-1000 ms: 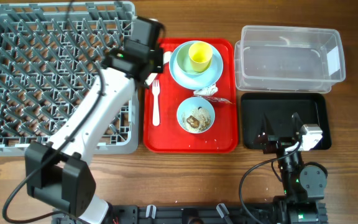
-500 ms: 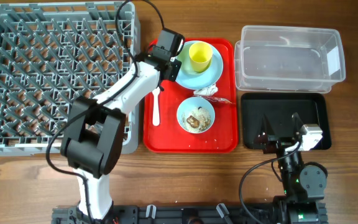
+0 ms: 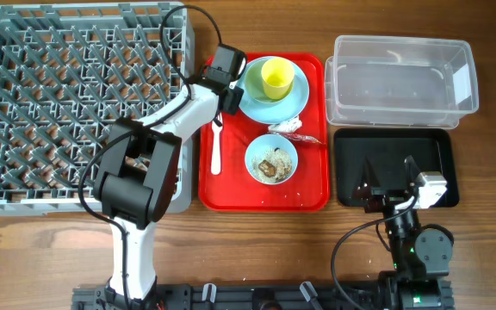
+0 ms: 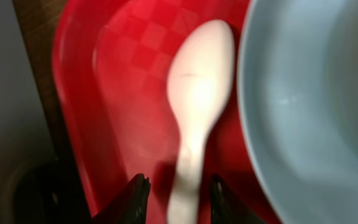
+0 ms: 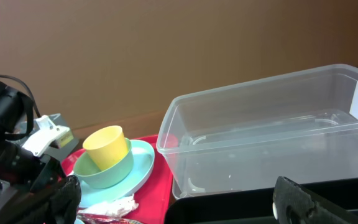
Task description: Sort waste into correct bins and load items into the dishwasher rack
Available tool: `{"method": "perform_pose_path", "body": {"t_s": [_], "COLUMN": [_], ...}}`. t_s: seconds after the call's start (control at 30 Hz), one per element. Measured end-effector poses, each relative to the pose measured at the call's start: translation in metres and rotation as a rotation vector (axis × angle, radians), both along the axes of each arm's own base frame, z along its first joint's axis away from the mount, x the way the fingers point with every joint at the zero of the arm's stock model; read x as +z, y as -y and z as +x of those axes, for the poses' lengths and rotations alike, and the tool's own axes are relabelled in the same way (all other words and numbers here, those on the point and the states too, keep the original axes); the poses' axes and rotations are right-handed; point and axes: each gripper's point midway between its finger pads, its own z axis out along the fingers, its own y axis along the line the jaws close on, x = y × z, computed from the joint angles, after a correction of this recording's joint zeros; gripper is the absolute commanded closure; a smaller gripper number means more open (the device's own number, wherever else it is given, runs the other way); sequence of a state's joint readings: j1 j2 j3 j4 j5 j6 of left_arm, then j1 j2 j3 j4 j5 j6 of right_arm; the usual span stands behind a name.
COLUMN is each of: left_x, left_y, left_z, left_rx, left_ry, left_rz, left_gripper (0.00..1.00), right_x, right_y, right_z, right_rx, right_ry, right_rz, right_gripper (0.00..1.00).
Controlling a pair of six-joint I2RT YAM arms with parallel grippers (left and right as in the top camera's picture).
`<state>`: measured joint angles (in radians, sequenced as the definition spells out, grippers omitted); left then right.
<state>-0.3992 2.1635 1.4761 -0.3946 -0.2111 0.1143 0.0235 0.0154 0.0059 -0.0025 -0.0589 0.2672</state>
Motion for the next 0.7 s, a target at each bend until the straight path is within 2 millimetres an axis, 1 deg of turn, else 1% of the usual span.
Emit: {"method": "perform_pose_path", "body": {"t_s": [0.13,0.17,0.27,0.4,0.43,0.47,0.5,0.57,0.63,0.7], "left_x": [-0.001,-0.001,0.003,0.003,0.003,0.003,0.003,0.003,0.003,0.003], "left_y": [-0.006,-0.006,-0.003,-0.003,-0.003,-0.002,-0.002,-0.002,0.001,0.002], "left_z": [0.001,0.001,0.005,0.005,0.005,0.005,0.005,0.007,0.012,0.015], "left_rx": [0.005,0.005,0.005,0.005,0.005,0.004,0.004,0.002,0.005,0.008], "left_ry": [-0.005,-0.006,0.009,0.009,0.009,0.009,0.009,0.019,0.04,0.054], "left_rz": [0.006,0.007,0.0,0.002,0.002,0.003,0.003,0.003,-0.008,-0.016], "left_gripper": [0.9,0.92,0.94,0.96,0.93,0.53,0.5,0.55,0.63,0.65], "right_x": [0.0,0.0,0.0,0.0,0.0,0.0,0.0,0.0,0.0,0.0], "right_y": [0.0,0.0,0.0,0.0,0.0,0.0,0.0,0.0,0.0,0.0], "right_z": [0.0,0.0,0.0,0.0,0.0,0.0,0.0,0.0,0.0,0.0], "right_rx": [0.0,0.0,0.0,0.0,0.0,0.0,0.0,0.0,0.0,0.0], "right_ry": [0.0,0.0,0.0,0.0,0.0,0.0,0.0,0.0,0.0,0.0], "right_rz": [0.0,0.0,0.0,0.0,0.0,0.0,0.0,0.0,0.0,0.0], "right_gripper": [0.0,0.0,0.0,0.0,0.0,0.0,0.0,0.0,0.0,0.0]}}
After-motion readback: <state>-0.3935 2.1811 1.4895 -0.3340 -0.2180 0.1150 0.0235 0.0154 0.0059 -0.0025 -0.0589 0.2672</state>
